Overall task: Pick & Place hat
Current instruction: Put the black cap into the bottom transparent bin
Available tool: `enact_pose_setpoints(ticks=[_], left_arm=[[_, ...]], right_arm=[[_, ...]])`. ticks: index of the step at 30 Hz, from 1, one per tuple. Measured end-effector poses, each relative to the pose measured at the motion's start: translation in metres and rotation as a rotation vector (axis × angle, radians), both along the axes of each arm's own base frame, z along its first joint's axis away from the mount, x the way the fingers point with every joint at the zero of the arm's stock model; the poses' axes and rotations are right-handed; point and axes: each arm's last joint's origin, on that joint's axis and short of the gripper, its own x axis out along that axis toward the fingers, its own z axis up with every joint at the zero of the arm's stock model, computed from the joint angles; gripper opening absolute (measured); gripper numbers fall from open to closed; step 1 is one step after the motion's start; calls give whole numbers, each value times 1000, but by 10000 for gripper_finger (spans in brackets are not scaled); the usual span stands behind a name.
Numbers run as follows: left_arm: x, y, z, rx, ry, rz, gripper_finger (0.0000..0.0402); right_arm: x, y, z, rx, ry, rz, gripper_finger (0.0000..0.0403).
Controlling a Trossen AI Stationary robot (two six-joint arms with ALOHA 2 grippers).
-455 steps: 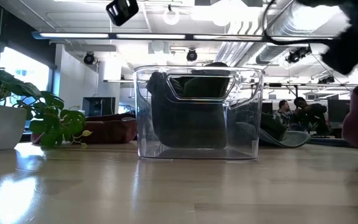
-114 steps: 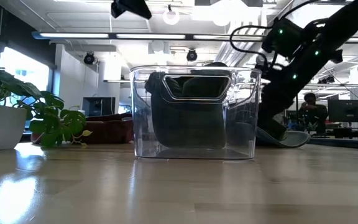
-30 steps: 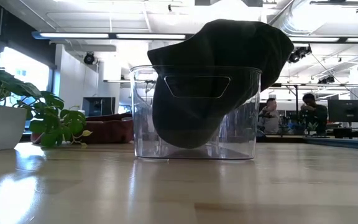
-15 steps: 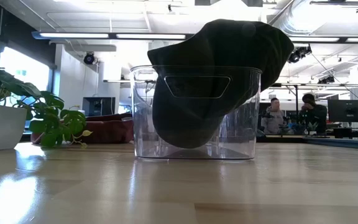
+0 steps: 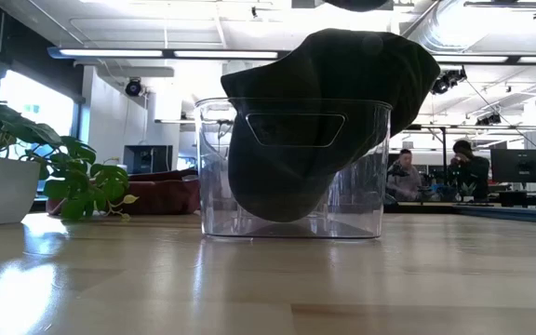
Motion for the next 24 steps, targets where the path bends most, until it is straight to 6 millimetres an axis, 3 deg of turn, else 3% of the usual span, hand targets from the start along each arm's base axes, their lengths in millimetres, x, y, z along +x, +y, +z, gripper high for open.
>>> enact_pose_setpoints(ticks=[4, 8, 14, 18, 21, 24], left_arm=[[12, -4, -20, -12, 170, 155, 258], [10, -6, -31, -86, 316, 272, 288], [14, -18, -34, -162, 357, 90, 291], [28, -25, -35, -138, 312, 106, 291], [51, -28, -37, -140, 233, 90, 286], [55, -31, -34, -158, 189, 55, 263]], right_arm=[[4, 0, -2, -16, 12, -2, 6], [5, 0, -2, -9, 17, -1, 12], [5, 0, -2, -10, 16, -6, 12], [5, 0, -2, -16, 14, -8, 6], [5, 0, -2, -14, 15, -8, 14], [5, 0, -2, -14, 15, -8, 20]])
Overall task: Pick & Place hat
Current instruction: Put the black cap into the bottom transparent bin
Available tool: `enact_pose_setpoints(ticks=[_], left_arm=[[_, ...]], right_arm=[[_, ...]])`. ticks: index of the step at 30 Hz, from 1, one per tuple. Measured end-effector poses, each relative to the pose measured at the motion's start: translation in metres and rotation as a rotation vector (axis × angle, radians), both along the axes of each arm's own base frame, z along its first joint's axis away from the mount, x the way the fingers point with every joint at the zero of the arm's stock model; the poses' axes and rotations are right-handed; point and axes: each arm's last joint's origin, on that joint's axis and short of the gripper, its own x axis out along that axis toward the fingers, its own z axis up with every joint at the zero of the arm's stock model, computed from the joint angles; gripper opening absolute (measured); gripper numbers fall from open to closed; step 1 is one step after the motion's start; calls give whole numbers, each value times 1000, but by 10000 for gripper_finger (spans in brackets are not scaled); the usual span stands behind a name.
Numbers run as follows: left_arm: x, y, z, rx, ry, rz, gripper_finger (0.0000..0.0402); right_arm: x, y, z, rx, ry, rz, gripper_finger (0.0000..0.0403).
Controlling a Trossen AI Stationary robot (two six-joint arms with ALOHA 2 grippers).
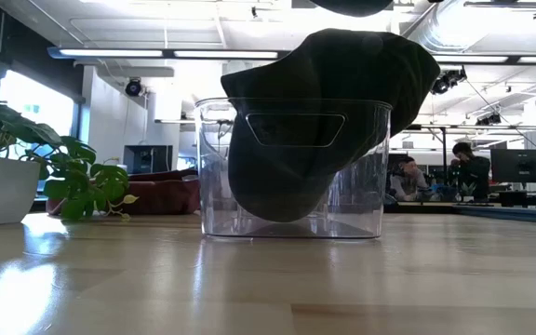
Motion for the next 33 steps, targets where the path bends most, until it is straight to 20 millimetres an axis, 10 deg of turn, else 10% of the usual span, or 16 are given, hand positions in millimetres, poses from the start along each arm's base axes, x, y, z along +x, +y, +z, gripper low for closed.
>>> enact_pose_setpoints(ticks=[13, 22, 33], left_arm=[[3, -3, 13, -27, -153, -154, 13], [3, -3, 9, -32, -110, -158, 3], [-2, -2, -4, -37, 54, -66, 1]], right_arm=[[1, 0, -6, -6, 64, 11, 22], [3, -2, -9, -25, 85, -62, 18], [-28, -14, -2, 14, 100, -360, 140]])
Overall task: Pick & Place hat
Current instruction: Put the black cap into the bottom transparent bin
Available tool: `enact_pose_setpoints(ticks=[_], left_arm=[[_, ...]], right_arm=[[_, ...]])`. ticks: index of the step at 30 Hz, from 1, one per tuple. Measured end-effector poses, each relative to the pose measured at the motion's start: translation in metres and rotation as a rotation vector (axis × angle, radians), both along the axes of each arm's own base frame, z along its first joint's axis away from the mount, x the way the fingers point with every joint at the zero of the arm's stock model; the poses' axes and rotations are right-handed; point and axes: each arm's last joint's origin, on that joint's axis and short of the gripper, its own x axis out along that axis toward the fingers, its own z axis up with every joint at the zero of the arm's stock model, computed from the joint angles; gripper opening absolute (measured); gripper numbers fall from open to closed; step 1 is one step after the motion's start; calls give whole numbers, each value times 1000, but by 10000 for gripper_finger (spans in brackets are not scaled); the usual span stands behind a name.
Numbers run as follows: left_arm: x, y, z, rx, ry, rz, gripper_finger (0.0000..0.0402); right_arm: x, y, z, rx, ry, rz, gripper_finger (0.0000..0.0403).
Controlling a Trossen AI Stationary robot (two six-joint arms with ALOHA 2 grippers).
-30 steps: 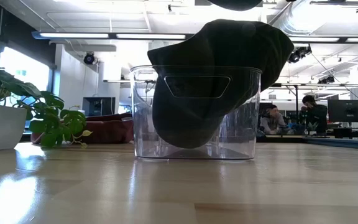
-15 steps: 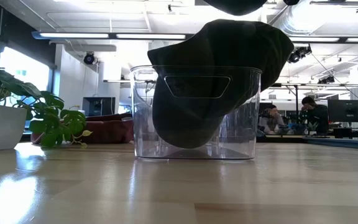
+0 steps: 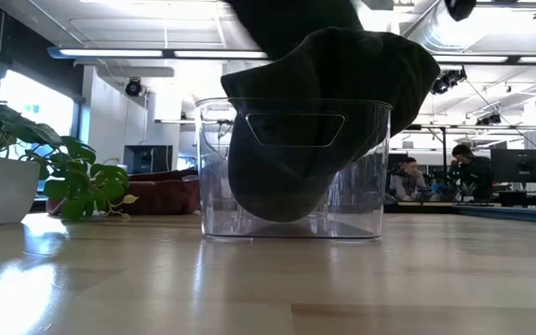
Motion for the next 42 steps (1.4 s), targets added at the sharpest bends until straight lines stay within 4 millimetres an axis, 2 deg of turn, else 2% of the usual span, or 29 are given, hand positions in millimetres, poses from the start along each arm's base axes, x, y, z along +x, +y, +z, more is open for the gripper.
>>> enact_pose_setpoints(ticks=[7, 17, 19, 25, 28, 31, 35, 39, 42], left_arm=[[-2, 3, -8, 68, 69, 83, 0], [-4, 7, -17, 329, 100, 136, 0], [5, 8, -23, 393, 104, 150, 0], [40, 6, -66, 386, 261, 28, 0], [46, 2, -89, 482, 400, 2, 0], [54, 2, -102, 585, 456, 32, 0], [54, 5, -99, 652, 431, 68, 0], [53, 10, -98, 818, 447, 148, 0], [52, 10, -97, 900, 433, 119, 0]], right_arm=[[-8, 3, 2, 95, -34, 98, 149], [-2, 6, -1, 115, -5, 168, 149], [-2, 7, -1, 115, -4, 179, 149], [-2, 12, -1, 131, -4, 212, 149], [-2, 15, -1, 150, -4, 233, 149], [-2, 17, -1, 151, -4, 239, 149], [-3, 19, -1, 147, -6, 219, 149], [-3, 20, -1, 144, -4, 202, 149], [-3, 19, -1, 142, -2, 187, 149]])
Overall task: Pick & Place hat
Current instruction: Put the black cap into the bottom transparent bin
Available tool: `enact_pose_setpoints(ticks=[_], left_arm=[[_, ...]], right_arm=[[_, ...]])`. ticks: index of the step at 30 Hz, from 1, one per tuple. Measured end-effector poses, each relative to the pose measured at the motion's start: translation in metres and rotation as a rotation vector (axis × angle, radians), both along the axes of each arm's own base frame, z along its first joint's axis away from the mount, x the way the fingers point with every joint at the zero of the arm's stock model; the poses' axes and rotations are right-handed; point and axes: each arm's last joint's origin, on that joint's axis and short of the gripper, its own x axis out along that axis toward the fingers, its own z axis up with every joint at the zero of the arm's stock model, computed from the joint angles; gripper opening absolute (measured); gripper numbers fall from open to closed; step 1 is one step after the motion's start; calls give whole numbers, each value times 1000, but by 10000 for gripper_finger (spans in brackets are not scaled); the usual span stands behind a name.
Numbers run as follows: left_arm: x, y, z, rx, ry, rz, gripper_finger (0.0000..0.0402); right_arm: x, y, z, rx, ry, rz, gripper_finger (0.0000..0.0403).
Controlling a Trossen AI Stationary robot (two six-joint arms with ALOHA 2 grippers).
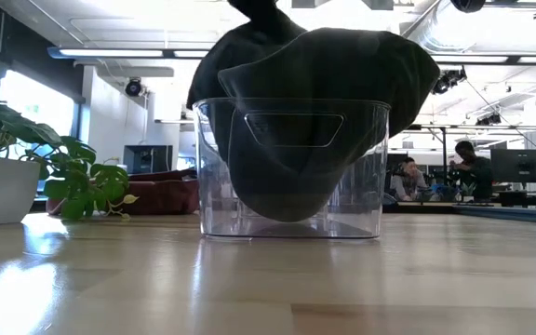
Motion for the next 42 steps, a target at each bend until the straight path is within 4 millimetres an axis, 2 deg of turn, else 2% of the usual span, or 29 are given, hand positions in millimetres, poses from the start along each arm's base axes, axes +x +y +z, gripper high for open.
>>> enact_pose_setpoints(ticks=[6, 11, 14, 16, 19, 22, 29, 33, 36, 39, 42], left_arm=[[6, -11, 7, 306, -36, -89, 0], [9, -17, 9, 371, -48, -244, 0], [4, -17, 3, 346, 23, -288, 0], [10, -16, -8, 349, 77, -283, 0], [18, -14, -27, 381, 178, -218, 0], [22, -12, -33, 405, 192, -117, 0], [21, -3, -33, 298, 152, 63, 0], [21, 16, -29, 150, 99, 185, 0], [19, 33, -27, 10, 82, 207, 0], [20, 46, -32, -93, 81, 252, 0], [31, 55, -44, -147, 72, 294, 3]], right_arm=[[0, -1, 0, 8, -1, -27, 149], [0, -1, 0, 23, -6, -47, 149], [1, -2, 0, 25, -3, -61, 149], [1, -2, 0, 25, -2, -66, 149], [4, -1, -1, 24, 6, -68, 149], [7, -1, -1, 23, 9, -67, 149], [13, 0, -2, 30, 16, -67, 149], [17, 1, -4, 35, 29, -68, 149], [19, 1, -5, 34, 38, -68, 149], [24, 2, -7, 37, 55, -65, 149], [27, 3, -9, 46, 69, -56, 149]])
